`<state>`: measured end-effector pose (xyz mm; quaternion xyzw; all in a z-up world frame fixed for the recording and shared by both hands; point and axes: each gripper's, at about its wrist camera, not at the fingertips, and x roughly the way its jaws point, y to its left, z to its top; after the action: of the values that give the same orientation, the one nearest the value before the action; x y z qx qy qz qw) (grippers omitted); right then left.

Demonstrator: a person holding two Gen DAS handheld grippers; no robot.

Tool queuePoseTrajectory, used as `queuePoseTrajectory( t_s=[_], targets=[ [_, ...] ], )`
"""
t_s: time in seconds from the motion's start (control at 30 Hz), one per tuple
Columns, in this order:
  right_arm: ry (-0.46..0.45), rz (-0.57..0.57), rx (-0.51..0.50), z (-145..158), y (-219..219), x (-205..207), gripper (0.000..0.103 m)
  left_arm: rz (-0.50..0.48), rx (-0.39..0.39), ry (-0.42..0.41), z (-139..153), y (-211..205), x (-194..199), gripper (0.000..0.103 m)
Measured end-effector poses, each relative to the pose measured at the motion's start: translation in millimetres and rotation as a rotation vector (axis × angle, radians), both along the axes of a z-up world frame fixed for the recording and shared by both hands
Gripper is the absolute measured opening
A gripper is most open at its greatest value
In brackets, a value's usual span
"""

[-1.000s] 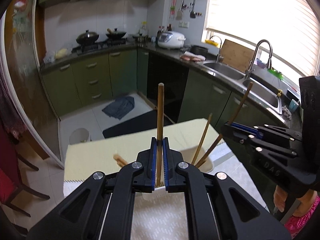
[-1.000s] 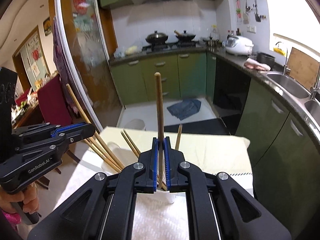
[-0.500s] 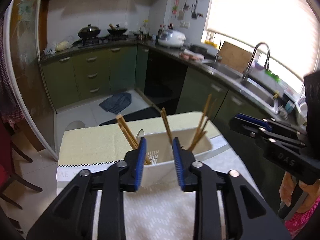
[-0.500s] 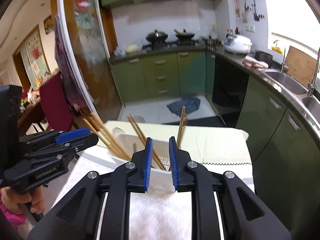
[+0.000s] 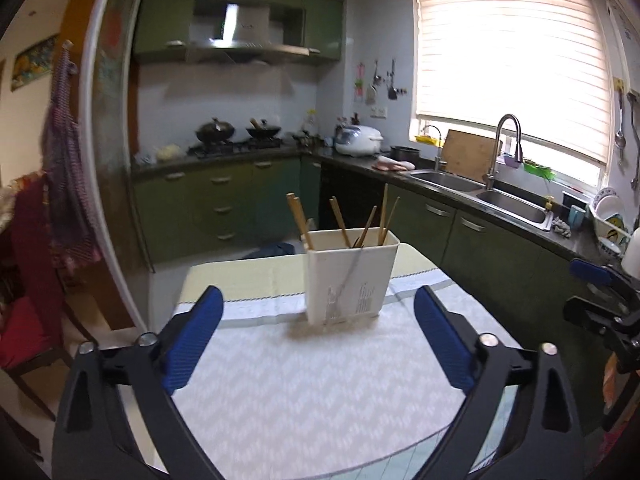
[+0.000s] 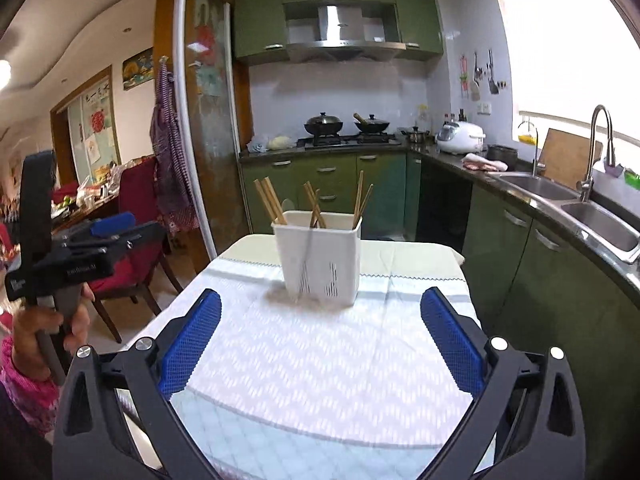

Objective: Organize utensils

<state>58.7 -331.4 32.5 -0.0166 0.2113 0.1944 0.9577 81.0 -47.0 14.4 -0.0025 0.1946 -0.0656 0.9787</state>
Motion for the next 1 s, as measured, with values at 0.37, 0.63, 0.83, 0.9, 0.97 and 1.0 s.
queuePoseTrajectory(
  t_s=[0.37,0.63,0.83,0.9,0.97,1.0],
  targets=[
    [-0.021,-0.032,0.017,-11.0,-6.5,-58.7,0.098,0.044,-0.018,-0.026,2.6,13.8,-66.9,0.096],
    [-0.02,-0.078,0.004,-17.0,-8.6,-54.9,0.098,0.058,-0.069,0.042,-16.4,20.9,-53.3,0.096],
    [-0.027,-0.097,-0.029,-18.9,-7.3,-50.7,0.098,0.07,-0.068,0.053,-20.3,24.0,-52.6,0.096],
    [-0.024,-0.095,-0.03,-19.7,-6.5,-48.6,0.098,0.067,-0.069,0.054,-20.4,23.0,-52.6,0.096],
    [-0.022,-0.097,-0.035,-19.7,-5.7,-47.0,0.098,0.067,-0.067,0.055,-20.5,22.3,-52.9,0.096],
    [-0.021,-0.096,-0.035,-19.0,-4.9,-46.4,0.098,0.065,-0.066,0.056,-20.9,22.1,-53.0,0.096]
  ],
)
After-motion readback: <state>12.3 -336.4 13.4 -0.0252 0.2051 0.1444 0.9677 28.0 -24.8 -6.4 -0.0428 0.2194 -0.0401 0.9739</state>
